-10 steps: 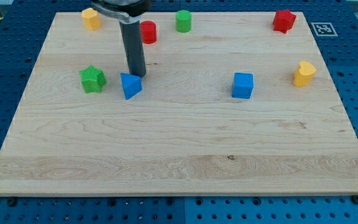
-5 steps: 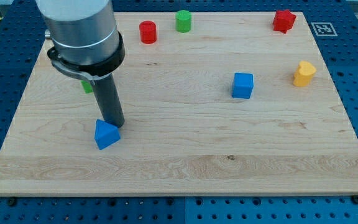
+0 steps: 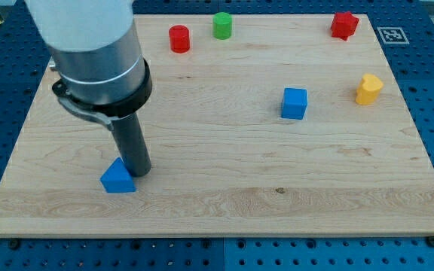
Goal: Slide the blue triangle to the bottom left
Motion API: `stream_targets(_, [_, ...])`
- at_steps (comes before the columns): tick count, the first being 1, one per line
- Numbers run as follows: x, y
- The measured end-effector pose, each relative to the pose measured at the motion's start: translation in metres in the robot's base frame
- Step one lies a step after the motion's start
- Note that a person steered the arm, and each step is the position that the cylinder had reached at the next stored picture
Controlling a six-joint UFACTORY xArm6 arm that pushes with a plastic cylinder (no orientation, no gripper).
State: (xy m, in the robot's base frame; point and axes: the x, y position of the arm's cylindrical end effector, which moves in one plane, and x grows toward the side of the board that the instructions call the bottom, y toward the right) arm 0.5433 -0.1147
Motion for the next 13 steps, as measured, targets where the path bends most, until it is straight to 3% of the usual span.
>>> stream_targets(9, [0.042, -0.035])
stream_targets(13, [0.037, -0.055])
